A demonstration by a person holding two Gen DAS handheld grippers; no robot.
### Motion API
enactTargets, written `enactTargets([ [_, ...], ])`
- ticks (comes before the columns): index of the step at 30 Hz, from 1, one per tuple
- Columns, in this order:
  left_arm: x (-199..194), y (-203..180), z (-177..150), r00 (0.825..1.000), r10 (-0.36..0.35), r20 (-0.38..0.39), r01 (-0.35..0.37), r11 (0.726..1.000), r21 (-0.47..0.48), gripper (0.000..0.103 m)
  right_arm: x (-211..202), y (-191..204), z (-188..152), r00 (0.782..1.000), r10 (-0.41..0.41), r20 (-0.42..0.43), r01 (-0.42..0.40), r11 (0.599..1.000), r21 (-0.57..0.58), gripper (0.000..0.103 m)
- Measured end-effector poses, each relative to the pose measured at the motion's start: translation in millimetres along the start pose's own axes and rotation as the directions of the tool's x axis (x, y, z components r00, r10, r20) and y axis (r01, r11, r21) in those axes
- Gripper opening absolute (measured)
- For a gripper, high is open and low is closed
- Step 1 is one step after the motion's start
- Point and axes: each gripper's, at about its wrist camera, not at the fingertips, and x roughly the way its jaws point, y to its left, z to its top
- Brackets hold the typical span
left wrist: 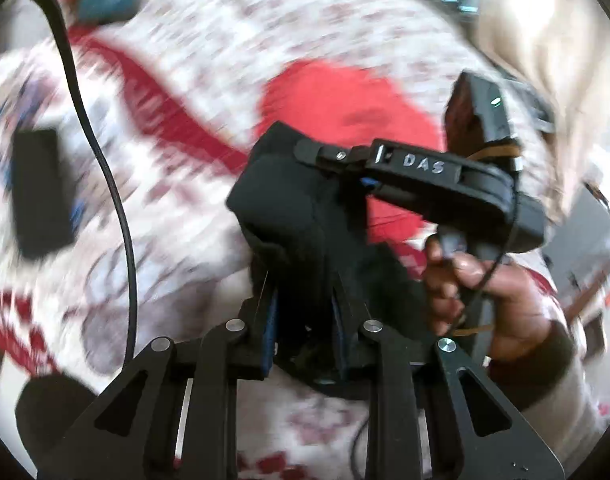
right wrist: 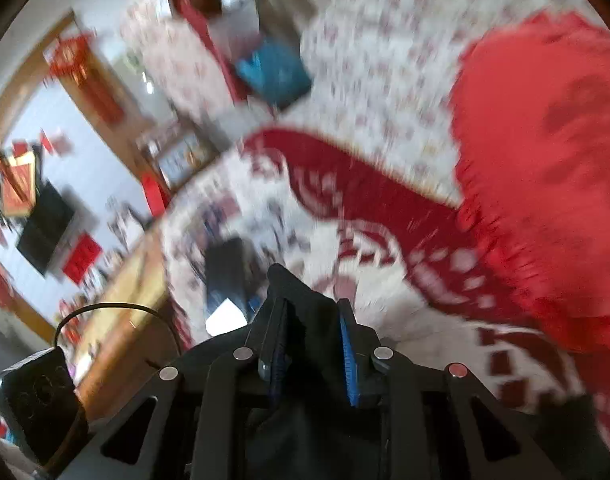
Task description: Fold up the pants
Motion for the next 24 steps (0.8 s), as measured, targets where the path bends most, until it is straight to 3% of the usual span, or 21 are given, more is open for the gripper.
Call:
enactTargets([
  [3, -4.1, -44.4, 0.9, 0.998, -0.063, 0.013, 0.061, 0.989, 0.132, 0.022, -66.2, -13.0, -5.9, 0.995, -0.01, 0.098, 0.006, 0.999, 0.038, 0.022],
  [7, 22.5, -97.8, -14.0, 0.987, -0.154, -0.056, 0.163, 0.955, 0.246, 0.022, -130.6, -41.6, -37.4, 0.973, -0.196, 0.122, 0.185, 0.978, 0.097, 0.022],
  [8, 35.2, -109.8, -20.7, 0.979, -0.18, -0.093, 0.199, 0.944, 0.262, 0.022, -143.0, -52.1, -48.4, 0.957, -0.263, 0.12, 0.247, 0.96, 0.13, 0.025],
  [9, 51.6, -121.4, -29.4, 0.967, -0.204, -0.153, 0.239, 0.932, 0.272, 0.022, -158.0, -66.0, -63.1, 0.926, -0.362, 0.107, 0.341, 0.923, 0.179, 0.036],
  [11, 76.8, -139.5, -48.5, 0.945, -0.215, -0.245, 0.282, 0.916, 0.285, 0.022, -179.5, -86.8, -86.3, 0.883, -0.464, 0.073, 0.43, 0.861, 0.272, 0.054],
  [14, 99.8, -163.3, -72.7, 0.925, -0.143, -0.353, 0.28, 0.882, 0.378, 0.022, -210.0, -107.6, -122.7, 0.893, -0.439, 0.098, 0.36, 0.828, 0.429, 0.059],
  [16, 88.6, -172.6, -75.0, 0.936, -0.106, -0.335, 0.259, 0.853, 0.453, 0.025, -219.7, -109.8, -140.7, 0.894, -0.435, 0.105, 0.339, 0.811, 0.477, 0.07],
  [17, 78.4, -172.1, -69.0, 0.936, -0.134, -0.326, 0.281, 0.842, 0.46, 0.038, -221.9, -109.7, -147.2, 0.893, -0.435, 0.112, 0.332, 0.807, 0.489, 0.075],
  [19, 57.5, -166.8, -57.1, 0.916, -0.223, -0.333, 0.358, 0.832, 0.425, 0.056, -217.0, -110.4, -157.2, 0.911, -0.398, 0.112, 0.289, 0.807, 0.515, 0.076],
  [20, 48.7, -160.9, -52.2, 0.919, -0.233, -0.317, 0.356, 0.835, 0.419, 0.064, -211.4, -110.5, -160.9, 0.926, -0.364, 0.106, 0.258, 0.809, 0.528, 0.076],
  [22, 34.9, -143.7, -44.2, 0.939, -0.212, -0.271, 0.315, 0.848, 0.427, 0.066, -202.8, -110.9, -164.8, 0.947, -0.301, 0.111, 0.197, 0.82, 0.537, 0.076],
  [24, 31.0, -129.8, -38.8, 0.951, -0.173, -0.255, 0.272, 0.861, 0.431, 0.066, -195.1, -105.7, -164.5, 0.955, -0.268, 0.127, 0.162, 0.829, 0.535, 0.078],
])
